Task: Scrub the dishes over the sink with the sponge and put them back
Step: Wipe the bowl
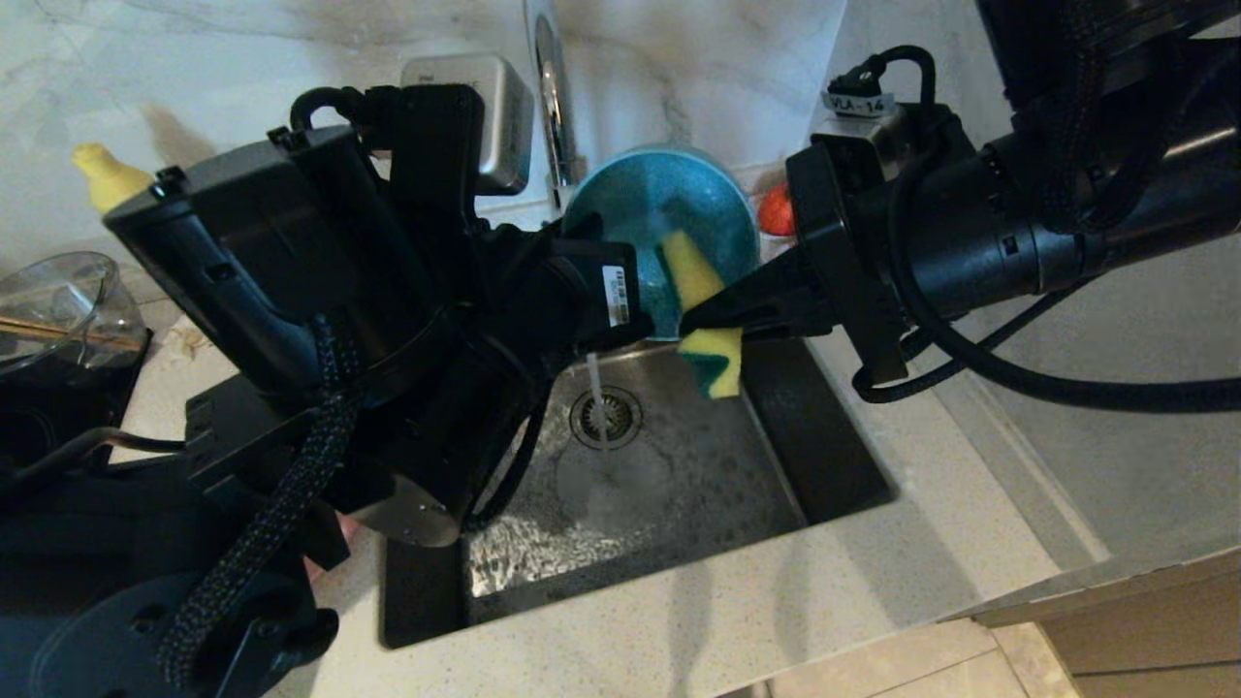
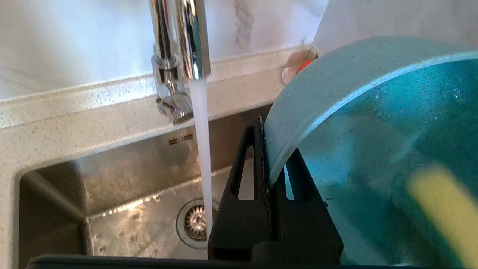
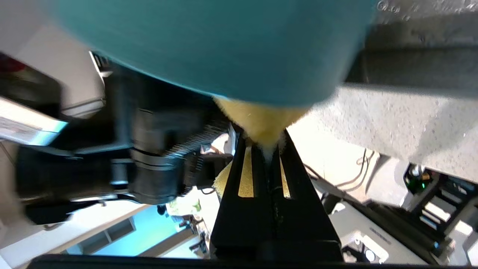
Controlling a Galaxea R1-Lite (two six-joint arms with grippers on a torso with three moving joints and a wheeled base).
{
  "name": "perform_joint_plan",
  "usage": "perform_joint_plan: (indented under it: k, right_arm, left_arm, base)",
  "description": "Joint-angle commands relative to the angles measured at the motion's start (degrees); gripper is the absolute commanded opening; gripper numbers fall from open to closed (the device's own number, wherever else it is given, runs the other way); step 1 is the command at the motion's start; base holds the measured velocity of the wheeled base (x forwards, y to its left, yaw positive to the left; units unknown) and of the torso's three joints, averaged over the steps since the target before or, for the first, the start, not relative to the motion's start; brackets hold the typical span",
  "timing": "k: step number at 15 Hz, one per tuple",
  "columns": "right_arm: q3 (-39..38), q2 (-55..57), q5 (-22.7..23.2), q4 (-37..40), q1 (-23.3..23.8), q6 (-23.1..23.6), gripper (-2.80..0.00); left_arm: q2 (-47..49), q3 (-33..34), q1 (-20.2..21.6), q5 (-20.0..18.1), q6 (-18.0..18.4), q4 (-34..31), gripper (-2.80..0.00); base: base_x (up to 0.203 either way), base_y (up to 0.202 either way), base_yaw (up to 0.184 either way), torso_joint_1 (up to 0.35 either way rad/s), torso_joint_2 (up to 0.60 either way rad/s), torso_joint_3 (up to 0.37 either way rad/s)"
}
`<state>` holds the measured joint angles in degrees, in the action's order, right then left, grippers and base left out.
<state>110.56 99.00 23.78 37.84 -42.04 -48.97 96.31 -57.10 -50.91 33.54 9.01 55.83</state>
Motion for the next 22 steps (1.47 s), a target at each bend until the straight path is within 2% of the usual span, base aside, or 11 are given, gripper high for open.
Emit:
perform_joint_plan:
  k: [1, 4, 7, 14, 22]
  right_arm:
    - [0.1, -0.5, 0.0, -0.1, 0.6, -0.2, -2.8]
    - [0.1, -0.4, -0.1, -0.9, 1.6, 0.0, -2.8]
    - [0.2, -0.4, -0.1, -3.2, 1.6, 0.0, -2.8]
    - [0.2, -1.2, 0.0, -5.0, 1.3, 0.5, -2.8]
    - [-1.1, -3.4, -0.1, -0.4, 1.6, 0.5, -2.8]
  left_arm:
    - [-0.3, 1.8, -0.1, 0.1, 0.4, 0.4, -2.8]
    - [-0.4, 3.2, -1.1, 0.0, 0.7, 2.0, -2.8]
    - [-0.3, 5.0, -2.1, 0.0, 2.8, 4.9, -2.8]
    - [0.5, 7.7, -2.0, 0.0, 2.6, 5.9, -2.8]
    - [-0.1, 6.2, -0.3, 0.3, 2.1, 7.4, -2.8]
  base:
    - [0.0, 0.0, 0.0, 0.0, 0.0, 0.0]
    - [0.0, 0.0, 0.0, 0.0, 0.0, 0.0]
    - [0.0, 0.0, 0.0, 0.0, 0.0, 0.0]
    - [0.0, 0.0, 0.0, 0.0, 0.0, 0.0]
    - [0.0, 0.0, 0.0, 0.0, 0.0, 0.0]
